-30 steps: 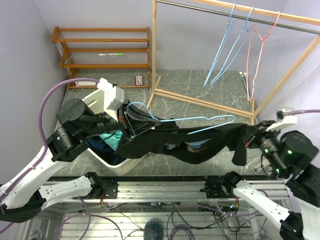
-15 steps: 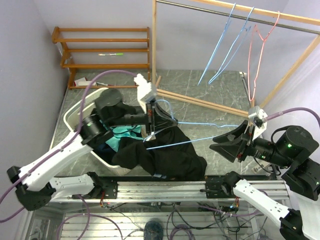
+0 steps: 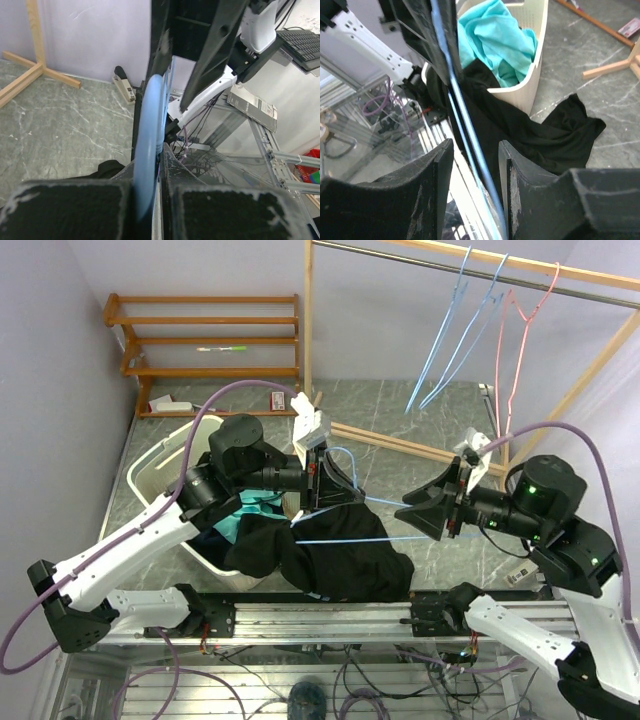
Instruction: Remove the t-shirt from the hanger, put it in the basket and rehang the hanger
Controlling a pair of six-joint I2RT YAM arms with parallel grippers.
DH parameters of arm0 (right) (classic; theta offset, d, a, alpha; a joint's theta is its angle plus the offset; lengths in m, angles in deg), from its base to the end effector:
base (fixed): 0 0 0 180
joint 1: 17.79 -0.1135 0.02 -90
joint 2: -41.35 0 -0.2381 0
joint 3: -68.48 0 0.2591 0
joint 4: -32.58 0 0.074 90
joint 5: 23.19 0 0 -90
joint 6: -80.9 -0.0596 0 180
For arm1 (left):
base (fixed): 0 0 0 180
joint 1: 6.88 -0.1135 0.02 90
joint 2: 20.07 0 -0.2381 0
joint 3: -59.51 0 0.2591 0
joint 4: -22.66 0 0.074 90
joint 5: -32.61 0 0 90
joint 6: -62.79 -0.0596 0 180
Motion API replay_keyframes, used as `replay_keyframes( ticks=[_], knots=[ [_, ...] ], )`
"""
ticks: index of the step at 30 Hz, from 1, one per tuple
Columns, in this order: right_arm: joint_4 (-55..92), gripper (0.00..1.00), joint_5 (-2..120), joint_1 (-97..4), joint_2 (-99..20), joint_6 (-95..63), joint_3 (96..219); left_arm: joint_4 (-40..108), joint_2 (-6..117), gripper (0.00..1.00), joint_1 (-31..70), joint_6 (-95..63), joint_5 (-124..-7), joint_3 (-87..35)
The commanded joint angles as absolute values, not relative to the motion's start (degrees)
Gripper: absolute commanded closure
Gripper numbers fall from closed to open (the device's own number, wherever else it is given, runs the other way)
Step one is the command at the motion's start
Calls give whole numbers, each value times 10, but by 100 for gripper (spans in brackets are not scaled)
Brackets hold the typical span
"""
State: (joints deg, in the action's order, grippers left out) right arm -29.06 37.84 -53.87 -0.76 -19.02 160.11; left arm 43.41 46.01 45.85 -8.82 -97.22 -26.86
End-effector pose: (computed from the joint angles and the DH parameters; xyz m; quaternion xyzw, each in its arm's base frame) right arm 0.0920 0.1028 0.4438 -0.3236 0.6980 0.4169 0.4841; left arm 0.1430 -0.2509 0.4200 0.4262 0.5669 -0.5818 0.3980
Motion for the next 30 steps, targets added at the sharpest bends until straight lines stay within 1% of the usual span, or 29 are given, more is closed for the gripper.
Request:
replay_keyframes(
  ticks=[1,3,5,6,9,10,12,15,17,20,25,30],
  knots=[
    [-284,59,360,-541,-5,-172,1577,400,448,93,462,-79,-995,-270],
    [-283,59,359,-540,1,-173,1571,399,446,93,463,-78,-995,-270],
    [-283,66,353,-540,3,-173,1568,396,445,93,463,-77,-994,-269],
    [-284,72,354,-540,3,-173,1567,394,444,93,462,-76,-995,-268],
    [-295,96,366,-540,-2,-172,1571,390,445,92,463,-74,-993,-267],
    [-301,100,378,-540,-6,-173,1577,394,445,88,463,-75,-989,-267],
    [-316,100,404,-540,-3,-173,1593,406,442,75,463,-81,-977,-268],
    [-349,100,458,-541,9,-177,1638,426,433,51,462,-94,-953,-268],
    [-375,100,503,-540,20,-187,1674,442,423,43,463,-103,-938,-270],
    [-420,100,557,-541,27,-201,1728,470,409,38,462,-121,-915,-280],
    [-506,100,560,-541,8,-230,1811,528,384,37,462,-155,-873,-304],
    [-561,100,592,-541,-4,-266,1849,566,349,36,462,-177,-827,-311]
  ],
)
